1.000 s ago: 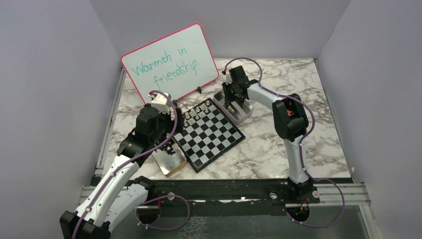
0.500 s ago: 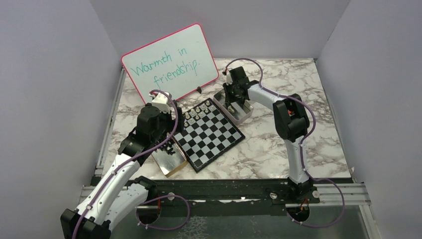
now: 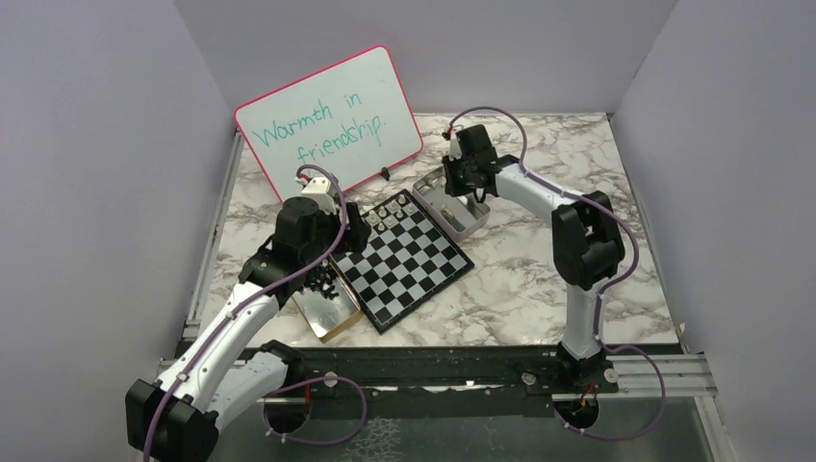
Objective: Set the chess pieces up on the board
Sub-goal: Pick up the chess piece from the storage box, then place the chess piece on the chessboard.
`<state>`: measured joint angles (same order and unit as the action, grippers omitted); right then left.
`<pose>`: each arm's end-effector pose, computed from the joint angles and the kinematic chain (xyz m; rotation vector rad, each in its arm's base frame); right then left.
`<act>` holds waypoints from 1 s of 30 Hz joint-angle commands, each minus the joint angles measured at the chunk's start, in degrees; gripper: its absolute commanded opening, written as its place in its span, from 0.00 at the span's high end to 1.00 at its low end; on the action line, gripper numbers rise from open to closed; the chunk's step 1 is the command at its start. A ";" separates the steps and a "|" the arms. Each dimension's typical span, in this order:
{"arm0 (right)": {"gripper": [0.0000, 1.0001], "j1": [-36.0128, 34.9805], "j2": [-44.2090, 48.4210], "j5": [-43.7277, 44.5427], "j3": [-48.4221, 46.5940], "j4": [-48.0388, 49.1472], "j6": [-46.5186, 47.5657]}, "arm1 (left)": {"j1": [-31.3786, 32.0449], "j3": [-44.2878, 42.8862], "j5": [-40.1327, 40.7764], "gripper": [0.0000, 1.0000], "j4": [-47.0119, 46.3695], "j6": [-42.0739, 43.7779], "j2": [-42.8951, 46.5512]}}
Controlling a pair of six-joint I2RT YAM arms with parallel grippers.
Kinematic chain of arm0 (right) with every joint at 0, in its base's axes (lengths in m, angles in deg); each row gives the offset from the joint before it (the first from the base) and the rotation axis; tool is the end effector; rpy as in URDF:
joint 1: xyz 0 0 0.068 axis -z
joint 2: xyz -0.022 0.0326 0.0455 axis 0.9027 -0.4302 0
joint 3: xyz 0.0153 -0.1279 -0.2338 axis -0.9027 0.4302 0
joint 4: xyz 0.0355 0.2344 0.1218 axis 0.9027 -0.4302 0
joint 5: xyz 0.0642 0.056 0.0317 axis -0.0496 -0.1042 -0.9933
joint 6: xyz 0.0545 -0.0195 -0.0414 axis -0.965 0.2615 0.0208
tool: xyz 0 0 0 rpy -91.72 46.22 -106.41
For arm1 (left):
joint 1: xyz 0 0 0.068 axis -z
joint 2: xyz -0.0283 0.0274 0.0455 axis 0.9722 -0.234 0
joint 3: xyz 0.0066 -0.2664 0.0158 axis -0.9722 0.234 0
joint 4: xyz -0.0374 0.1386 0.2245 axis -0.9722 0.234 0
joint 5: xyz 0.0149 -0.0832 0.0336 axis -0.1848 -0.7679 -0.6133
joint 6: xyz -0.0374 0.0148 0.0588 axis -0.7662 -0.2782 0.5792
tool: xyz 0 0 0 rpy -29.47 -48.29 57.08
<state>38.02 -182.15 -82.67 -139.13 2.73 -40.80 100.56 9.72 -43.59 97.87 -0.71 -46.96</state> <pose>0.4255 0.2156 0.1806 -0.5044 2.3576 0.3087 0.2107 -0.0951 0.2709 0.1143 2.0674 -0.4734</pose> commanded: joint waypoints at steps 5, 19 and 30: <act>0.92 0.31 13.91 -11.90 11.29 7.33 -3.28 | -0.19 -5.10 -11.51 0.23 -5.84 -12.27 -4.22; 0.92 -0.78 30.39 -40.75 31.93 38.86 -14.16 | -0.19 -9.88 -23.84 0.52 -16.99 -28.50 -10.87; 0.92 -1.84 32.55 -44.13 35.27 46.51 -19.49 | 0.93 -10.65 -27.11 0.56 -24.27 -35.04 -16.22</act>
<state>36.71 -151.35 -123.69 -104.18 44.39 -58.46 100.61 -0.81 -67.87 79.25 -31.88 -62.78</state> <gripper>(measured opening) 0.194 0.463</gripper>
